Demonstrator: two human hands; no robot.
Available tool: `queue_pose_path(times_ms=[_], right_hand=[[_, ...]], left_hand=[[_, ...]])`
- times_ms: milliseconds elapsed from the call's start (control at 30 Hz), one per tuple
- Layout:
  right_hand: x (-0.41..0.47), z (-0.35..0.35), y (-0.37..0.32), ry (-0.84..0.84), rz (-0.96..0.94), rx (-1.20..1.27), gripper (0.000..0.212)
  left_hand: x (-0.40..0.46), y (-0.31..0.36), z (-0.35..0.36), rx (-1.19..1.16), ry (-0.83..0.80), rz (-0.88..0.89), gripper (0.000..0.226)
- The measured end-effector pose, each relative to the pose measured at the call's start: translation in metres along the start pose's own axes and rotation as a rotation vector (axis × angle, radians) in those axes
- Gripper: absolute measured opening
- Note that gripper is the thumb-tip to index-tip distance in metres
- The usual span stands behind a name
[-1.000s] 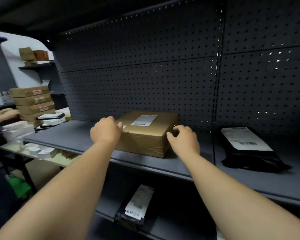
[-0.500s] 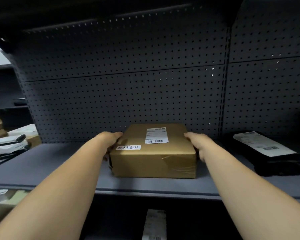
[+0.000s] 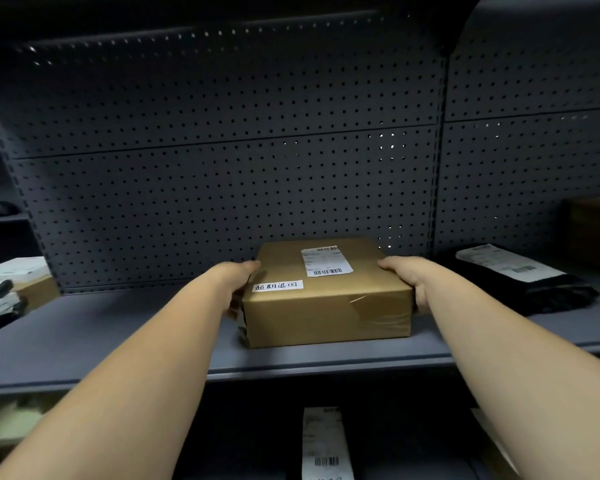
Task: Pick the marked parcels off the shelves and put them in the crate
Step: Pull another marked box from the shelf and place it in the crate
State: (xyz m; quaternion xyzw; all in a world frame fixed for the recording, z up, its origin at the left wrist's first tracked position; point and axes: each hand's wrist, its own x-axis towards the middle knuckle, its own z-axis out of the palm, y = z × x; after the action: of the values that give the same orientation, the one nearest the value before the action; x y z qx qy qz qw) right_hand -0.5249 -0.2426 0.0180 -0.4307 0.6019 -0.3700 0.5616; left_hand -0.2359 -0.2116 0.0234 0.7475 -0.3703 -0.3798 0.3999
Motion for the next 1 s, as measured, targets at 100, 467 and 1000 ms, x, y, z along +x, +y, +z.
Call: queue_pose_path(times_ms=[100, 467, 1000], right_hand=[[-0.007, 0.001, 0.004, 0.006, -0.025, 0.042, 0.029], [-0.027, 0.008, 0.028, 0.156, -0.394, 0.197, 0.046], [-0.045, 0.021, 0.054, 0.143, -0.655, 0.384, 0.039]], left_hand=[[-0.007, -0.005, -0.001, -0.034, 0.035, 0.027, 0.046], [-0.045, -0.029, -0.01, -0.267, 0.197, 0.4, 0.035], [-0.059, -0.065, -0.009, -0.493, 0.285, 0.556, 0.03]])
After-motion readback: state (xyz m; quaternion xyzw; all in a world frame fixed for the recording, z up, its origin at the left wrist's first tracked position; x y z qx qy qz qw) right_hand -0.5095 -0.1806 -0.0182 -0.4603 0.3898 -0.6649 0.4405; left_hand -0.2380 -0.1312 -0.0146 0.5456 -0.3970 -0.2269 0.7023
